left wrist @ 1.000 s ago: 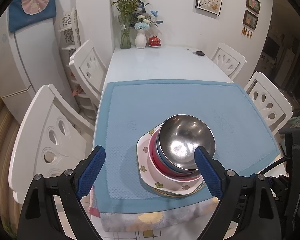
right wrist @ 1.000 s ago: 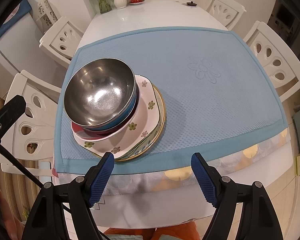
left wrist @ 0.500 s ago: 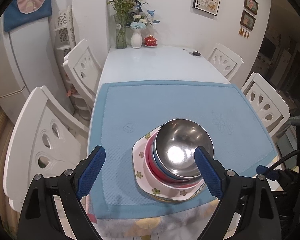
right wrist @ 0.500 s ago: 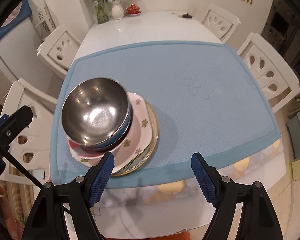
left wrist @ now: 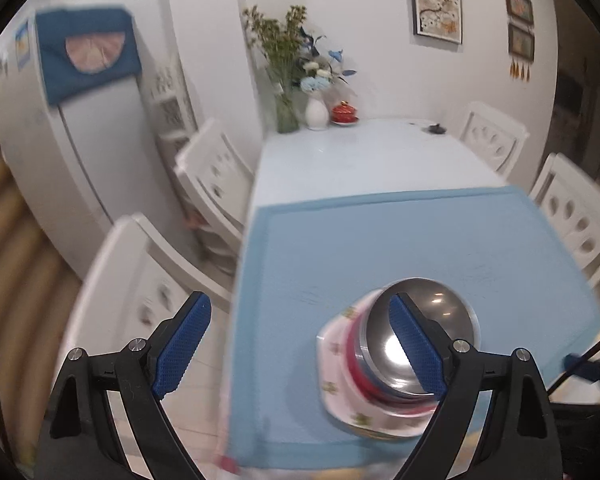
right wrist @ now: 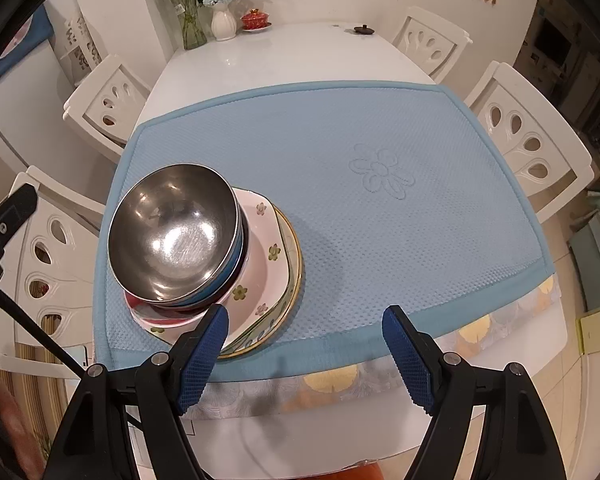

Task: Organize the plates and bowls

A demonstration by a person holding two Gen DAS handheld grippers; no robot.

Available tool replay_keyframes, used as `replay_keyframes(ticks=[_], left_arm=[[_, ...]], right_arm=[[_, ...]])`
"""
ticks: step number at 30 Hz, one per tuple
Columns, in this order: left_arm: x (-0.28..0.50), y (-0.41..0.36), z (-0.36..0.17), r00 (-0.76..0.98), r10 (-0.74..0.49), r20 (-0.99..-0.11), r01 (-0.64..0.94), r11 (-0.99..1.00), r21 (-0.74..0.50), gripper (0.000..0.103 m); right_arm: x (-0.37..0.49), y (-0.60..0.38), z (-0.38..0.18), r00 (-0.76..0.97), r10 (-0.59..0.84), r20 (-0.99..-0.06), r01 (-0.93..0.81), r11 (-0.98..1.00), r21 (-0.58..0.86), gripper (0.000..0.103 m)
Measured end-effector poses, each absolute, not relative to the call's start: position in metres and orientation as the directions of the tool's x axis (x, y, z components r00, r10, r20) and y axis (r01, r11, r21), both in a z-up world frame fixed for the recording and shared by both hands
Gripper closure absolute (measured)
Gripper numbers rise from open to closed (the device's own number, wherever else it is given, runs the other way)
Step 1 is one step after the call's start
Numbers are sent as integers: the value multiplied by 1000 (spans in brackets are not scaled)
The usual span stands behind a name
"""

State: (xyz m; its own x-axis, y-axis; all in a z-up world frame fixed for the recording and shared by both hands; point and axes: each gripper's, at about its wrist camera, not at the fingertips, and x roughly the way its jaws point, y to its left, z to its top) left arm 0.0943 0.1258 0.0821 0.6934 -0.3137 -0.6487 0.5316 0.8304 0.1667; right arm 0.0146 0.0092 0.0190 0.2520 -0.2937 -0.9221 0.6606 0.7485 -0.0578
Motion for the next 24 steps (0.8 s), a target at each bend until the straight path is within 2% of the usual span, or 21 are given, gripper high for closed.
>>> replay_keyframes(ticks=[2, 14, 24], left_arm=[[92, 123, 83, 703, -305, -642, 533, 824, 192, 13], [81, 111, 82, 664, -332, -671, 572, 802, 169, 13], [59, 72, 87, 676, -309, -670, 555, 811, 186, 13]], right_arm=[[15, 9, 17, 250, -289, -924, 657, 752, -57, 26], [13, 9, 17, 236, -291, -927, 645, 760, -74, 26], [2, -20, 29, 243, -295, -924, 609, 788, -92, 26]])
